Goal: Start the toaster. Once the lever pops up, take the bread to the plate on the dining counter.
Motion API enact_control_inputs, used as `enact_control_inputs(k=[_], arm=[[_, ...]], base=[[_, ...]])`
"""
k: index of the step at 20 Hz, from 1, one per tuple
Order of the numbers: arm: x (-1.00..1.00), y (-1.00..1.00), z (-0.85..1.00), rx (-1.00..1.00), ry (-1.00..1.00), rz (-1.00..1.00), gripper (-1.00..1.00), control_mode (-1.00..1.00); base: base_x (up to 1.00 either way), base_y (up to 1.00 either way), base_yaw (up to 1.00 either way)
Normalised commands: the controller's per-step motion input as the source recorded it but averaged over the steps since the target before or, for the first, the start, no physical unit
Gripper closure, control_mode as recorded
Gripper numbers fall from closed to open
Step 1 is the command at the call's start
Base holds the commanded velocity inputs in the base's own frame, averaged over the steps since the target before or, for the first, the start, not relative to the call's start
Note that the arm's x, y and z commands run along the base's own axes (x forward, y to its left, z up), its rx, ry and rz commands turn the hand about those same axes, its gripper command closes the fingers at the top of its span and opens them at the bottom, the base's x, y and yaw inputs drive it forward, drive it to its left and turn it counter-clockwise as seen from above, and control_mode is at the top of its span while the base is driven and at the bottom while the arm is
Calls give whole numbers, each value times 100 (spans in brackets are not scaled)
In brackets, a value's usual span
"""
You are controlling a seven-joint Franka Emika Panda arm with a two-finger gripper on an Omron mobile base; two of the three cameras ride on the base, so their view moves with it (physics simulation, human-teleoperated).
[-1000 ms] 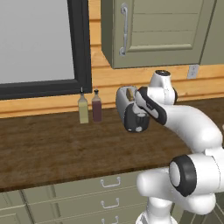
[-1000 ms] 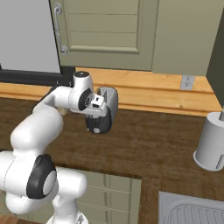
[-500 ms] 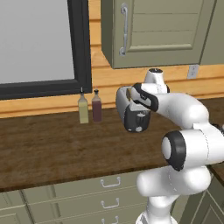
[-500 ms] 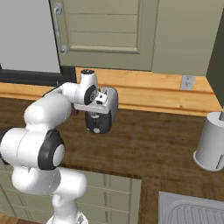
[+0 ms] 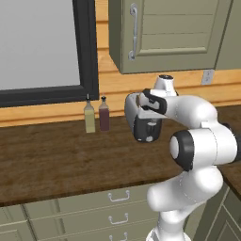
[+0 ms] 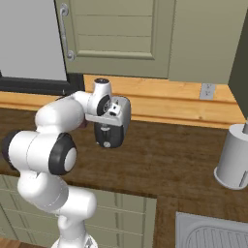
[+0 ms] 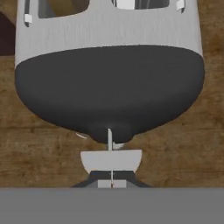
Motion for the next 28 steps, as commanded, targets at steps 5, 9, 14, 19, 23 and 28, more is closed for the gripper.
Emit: enact_control_inputs(k=[5,9,14,19,23,28], arm=[[19,3,-22,0,0,0,100,-100],[28,5,-17,0,0,0,100,-100],[29,4,-15,0,0,0,100,-100],[-4,6,-39,0,0,0,100,-100],[-8,17,-46,0,0,0,100,-100],[7,18,-37,0,0,0,100,-100]], base=[[0,0,0],[0,0,0],[0,0,0],[0,0,0],[0,0,0],[0,0,0]])
